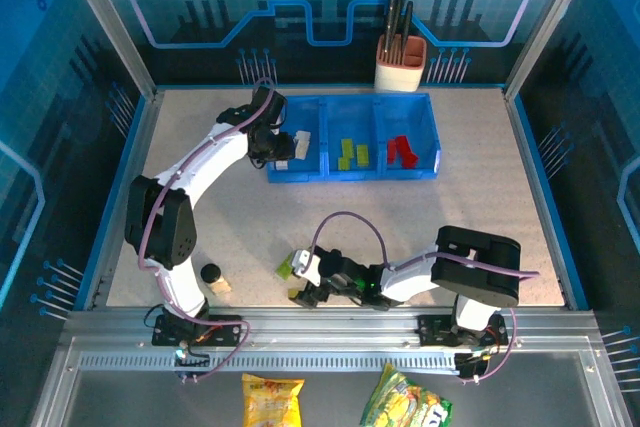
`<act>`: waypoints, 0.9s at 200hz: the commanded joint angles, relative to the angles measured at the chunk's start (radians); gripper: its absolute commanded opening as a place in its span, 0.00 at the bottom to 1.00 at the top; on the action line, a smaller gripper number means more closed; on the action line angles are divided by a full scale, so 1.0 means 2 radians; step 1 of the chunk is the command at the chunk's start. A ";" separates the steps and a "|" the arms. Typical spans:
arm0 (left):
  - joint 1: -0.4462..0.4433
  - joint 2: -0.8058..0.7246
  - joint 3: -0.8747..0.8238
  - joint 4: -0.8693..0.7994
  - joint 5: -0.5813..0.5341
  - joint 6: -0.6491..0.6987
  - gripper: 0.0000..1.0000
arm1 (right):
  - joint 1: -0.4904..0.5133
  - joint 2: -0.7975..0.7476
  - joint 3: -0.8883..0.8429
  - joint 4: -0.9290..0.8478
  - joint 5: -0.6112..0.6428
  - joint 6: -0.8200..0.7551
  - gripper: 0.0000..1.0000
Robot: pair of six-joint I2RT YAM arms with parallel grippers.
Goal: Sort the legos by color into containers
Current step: Pick up the lego from the bottom-center of the table.
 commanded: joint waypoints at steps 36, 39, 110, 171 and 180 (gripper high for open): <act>0.000 -0.018 -0.007 0.003 0.002 -0.005 0.44 | 0.008 0.031 0.032 0.027 0.047 0.029 0.97; 0.000 -0.017 -0.007 0.004 0.001 -0.005 0.44 | 0.008 0.033 0.034 0.026 0.048 0.030 0.97; 0.000 -0.021 -0.011 0.000 -0.004 -0.001 0.44 | 0.012 0.076 0.074 0.003 0.058 0.057 0.95; 0.000 -0.022 -0.010 0.001 -0.005 0.000 0.44 | 0.012 0.085 0.090 -0.017 0.055 0.058 0.85; 0.001 -0.021 -0.010 0.000 -0.006 0.001 0.44 | 0.012 0.085 0.092 -0.020 0.054 0.057 0.82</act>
